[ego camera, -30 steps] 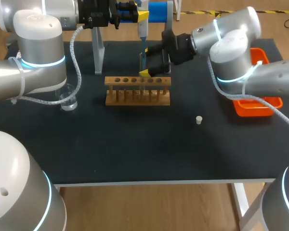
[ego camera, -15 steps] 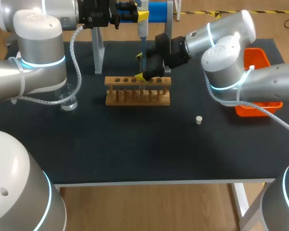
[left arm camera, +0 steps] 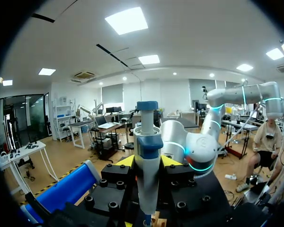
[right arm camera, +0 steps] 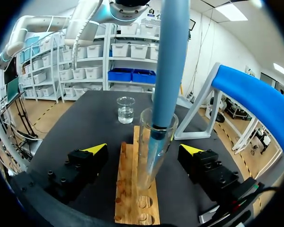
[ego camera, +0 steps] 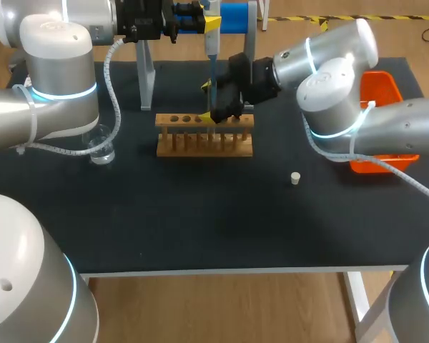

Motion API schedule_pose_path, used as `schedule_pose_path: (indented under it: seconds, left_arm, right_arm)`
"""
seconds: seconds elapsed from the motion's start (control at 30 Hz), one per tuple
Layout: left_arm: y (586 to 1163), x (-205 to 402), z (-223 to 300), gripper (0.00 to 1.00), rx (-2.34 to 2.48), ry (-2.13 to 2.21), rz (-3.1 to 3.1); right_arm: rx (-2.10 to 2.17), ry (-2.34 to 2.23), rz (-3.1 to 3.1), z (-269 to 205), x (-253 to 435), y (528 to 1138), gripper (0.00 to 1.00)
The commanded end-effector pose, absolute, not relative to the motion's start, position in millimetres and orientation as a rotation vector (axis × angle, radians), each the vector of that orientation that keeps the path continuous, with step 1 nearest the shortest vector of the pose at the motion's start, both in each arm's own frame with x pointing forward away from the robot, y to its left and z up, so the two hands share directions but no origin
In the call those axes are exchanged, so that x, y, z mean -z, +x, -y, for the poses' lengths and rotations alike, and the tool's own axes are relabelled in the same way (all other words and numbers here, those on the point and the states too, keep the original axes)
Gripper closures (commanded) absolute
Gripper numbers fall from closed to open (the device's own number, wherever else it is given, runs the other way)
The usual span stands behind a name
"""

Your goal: Invert the test tube, pick up the pipette, mount the tip to pipette, aspirate from beaker and dispense into the tube, eject the tip, return the pipette, and cap with the stopper.

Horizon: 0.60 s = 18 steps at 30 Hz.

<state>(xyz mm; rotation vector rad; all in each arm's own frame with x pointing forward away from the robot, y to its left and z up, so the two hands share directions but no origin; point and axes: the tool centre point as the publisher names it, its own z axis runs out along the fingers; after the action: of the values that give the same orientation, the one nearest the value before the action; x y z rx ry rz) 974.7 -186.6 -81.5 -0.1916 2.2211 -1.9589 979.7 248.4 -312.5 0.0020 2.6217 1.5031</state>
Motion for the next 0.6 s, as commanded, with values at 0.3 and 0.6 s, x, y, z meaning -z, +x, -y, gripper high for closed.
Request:
schedule_pose_path:
  seconds: [0.3, 0.6]
  left_arm:
    - [973.6, 81.1, 187.2, 1.00, 1.956, -0.196, -2.219]
    - [972.5, 76.2, 187.4, 1.00, 1.926, -0.192, -2.234]
  right_arm:
    - [-1.494, 0.006, -2.624, -249.5, 311.5, 979.2, 0.00]
    - [-1.494, 0.006, -2.624, -249.5, 311.5, 979.2, 0.00]
